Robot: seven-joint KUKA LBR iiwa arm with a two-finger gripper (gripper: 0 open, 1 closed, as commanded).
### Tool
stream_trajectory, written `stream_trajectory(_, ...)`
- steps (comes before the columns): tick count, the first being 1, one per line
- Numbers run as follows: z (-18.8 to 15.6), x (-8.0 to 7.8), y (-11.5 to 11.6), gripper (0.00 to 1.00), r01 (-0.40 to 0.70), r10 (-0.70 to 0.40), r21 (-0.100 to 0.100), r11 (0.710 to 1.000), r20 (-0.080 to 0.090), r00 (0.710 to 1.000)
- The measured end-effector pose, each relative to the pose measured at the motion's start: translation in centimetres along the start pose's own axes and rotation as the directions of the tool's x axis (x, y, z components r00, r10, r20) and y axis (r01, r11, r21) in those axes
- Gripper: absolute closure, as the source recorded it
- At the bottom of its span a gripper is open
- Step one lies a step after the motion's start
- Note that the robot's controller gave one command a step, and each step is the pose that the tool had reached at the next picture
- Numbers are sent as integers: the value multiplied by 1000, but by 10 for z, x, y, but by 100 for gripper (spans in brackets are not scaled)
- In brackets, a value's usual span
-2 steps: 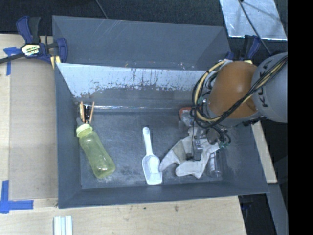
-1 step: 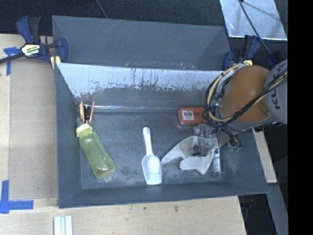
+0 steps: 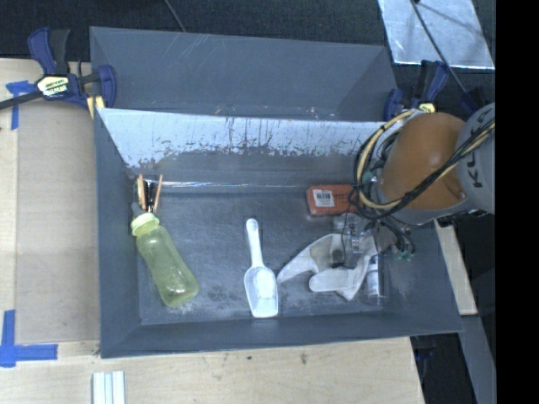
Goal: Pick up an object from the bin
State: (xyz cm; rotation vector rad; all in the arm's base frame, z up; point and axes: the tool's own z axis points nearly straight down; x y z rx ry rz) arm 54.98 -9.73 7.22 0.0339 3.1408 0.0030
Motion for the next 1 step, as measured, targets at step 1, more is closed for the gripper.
stream_trajectory(1,-205,-3,-1,100,-21,21,2,1000,0,1000)
